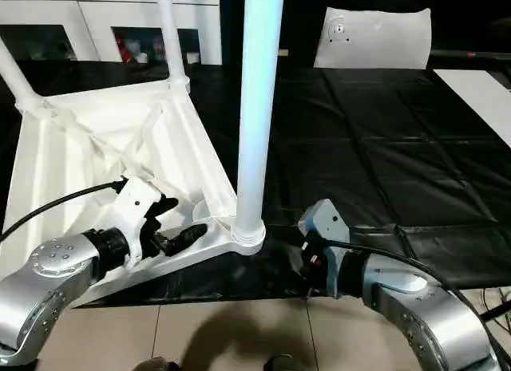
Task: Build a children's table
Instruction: Rotate table base
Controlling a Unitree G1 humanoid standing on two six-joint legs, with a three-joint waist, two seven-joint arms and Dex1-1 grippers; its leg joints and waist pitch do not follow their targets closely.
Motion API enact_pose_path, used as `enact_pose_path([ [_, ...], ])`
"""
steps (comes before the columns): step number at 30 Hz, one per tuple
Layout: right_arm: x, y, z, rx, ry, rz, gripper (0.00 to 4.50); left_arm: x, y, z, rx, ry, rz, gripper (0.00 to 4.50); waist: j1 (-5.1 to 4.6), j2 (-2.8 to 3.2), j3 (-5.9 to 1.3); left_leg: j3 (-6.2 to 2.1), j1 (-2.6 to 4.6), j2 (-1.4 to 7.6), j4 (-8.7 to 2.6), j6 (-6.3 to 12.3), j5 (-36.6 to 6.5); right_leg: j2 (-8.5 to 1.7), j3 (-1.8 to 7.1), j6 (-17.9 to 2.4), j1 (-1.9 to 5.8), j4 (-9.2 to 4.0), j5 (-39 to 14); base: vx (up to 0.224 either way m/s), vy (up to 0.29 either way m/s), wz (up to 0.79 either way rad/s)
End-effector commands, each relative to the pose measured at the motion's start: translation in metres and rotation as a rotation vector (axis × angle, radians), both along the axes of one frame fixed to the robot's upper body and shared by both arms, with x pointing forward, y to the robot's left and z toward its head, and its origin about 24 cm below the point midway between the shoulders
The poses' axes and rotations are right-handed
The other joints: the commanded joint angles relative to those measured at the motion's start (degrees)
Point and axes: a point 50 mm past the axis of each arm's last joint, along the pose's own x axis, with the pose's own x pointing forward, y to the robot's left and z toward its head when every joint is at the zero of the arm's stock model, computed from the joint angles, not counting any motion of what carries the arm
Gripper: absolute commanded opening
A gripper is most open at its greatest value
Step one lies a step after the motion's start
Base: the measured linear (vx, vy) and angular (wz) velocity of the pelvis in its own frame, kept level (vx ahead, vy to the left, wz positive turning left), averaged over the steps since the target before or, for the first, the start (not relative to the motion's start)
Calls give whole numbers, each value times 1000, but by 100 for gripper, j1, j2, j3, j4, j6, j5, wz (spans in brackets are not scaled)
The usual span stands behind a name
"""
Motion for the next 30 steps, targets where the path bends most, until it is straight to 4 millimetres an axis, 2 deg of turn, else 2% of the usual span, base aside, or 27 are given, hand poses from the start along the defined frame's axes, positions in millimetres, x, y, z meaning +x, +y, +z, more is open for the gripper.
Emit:
enact_pose_path([
  [1, -3, 2, 2, -2, -12, 7, 391, -1, -3, 8, 0, -66, -44, 449, 25, -12, -361, 42, 19, -26, -402, 146, -1403, -95, 65, -522, 294, -510, -2127, 0, 0, 0],
  [3, -3, 3, 2, 0, -11, 6, 402, -3, -5, 10, 27, -110, -100, 449, 36, -14, -368, 35, 25, -24, -405, 170, -1409, -100, 64, -478, 292, -527, -2176, 0, 0, 0],
  [5, -3, 4, 2, 1, -17, 5, 425, -8, -7, 10, 156, -193, -274, 449, 44, -1, -372, 19, 22, -17, -419, 190, -1427, -108, 72, -402, 285, -520, -2182, 0, 0, 0],
  [7, -2, 4, 2, 0, -20, 3, 425, -8, -4, 7, 180, -186, -267, 449, 22, 15, -376, 26, 36, -5, -422, 122, -1461, -101, 74, -429, 278, -481, -2072, 0, 0, 0],
  [8, -2, 3, 2, -1, -23, 2, 446, -7, -3, 7, 191, -186, -271, 449, 16, 36, -386, 34, 51, -4, -419, 59, -1445, -98, 75, -531, 282, -465, -1892, 0, 0, 0],
  [16, -1, 2, 3, -6, -28, -1, 446, -8, -2, 1, 209, -195, -302, 449, 20, 29, -391, 37, 47, -13, -414, 33, -1486, -102, 80, -601, 296, -454, -1884, 0, 0, 0],
  [19, -1, 2, 3, -8, -27, 0, 446, -7, -3, 0, 151, -158, -258, 449, 15, 20, -386, 44, 48, -15, -409, 34, -1477, -98, 81, -610, 292, -453, -1875, 0, 0, 0],
  [20, -1, 2, 3, -10, -27, 1, 446, -5, -5, 0, 6, -37, -155, 449, 7, 28, -394, 53, 49, -7, -402, 0, -1430, -102, 91, -652, 296, -425, -1804, 0, 0, 0],
  [21, -1, 2, 3, -10, -27, 1, 446, -5, -5, 0, 6, -37, -155, 449, 3, 30, -395, 61, 53, -6, -387, -65, -1382, -115, 95, -735, 302, -388, -1736, 0, 0, 0],
  [22, -1, 2, 3, -11, -27, 2, 446, -5, -6, 0, -63, 25, -120, 449, 12, 25, -394, 69, 59, -20, -372, -65, -1370, -102, 92, -793, 293, -403, -1756, 0, 0, 0],
  [23, -2, 2, 2, -12, -26, 2, 446, -6, -9, 0, -123, 88, -96, 449, 23, 4, -385, 57, 37, -35, -379, 2, -1390, -95, 76, -764, 302, -443, -1910, 0, 0, 0],
  [25, -2, 1, 2, -13, -27, 2, 446, -7, -10, 1, -134, 98, -112, 449, 15, -10, -377, 58, 35, -44, -374, 37, -1454, -87, 69, -685, 294, -467, -2087, 0, 0, 0],
  [26, -2, 1, 3, -17, -27, 3, 446, -8, -12, 2, -132, 103, -137, 449, 12, -19, -375, 57, 32, -48, -373, 74, -1504, -84, 67, -583, 289, -491, -2272, 0, 0, 0],
  [29, -1, 0, 2, -28, -29, 3, 446, -12, -12, -2, -99, 121, -170, 449, 6, -18, -379, 40, 24, -41, -379, 110, -1500, -88, 62, -395, 279, -517, -2475, 0, 0, 0],
  [30, -1, 0, 2, -33, -30, 3, 449, -13, -12, -2, -97, 131, -176, 431, -1, -15, -379, 41, 26, -39, -381, 108, -1502, -85, 63, -369, 272, -518, -2491, 0, 0, 0],
])
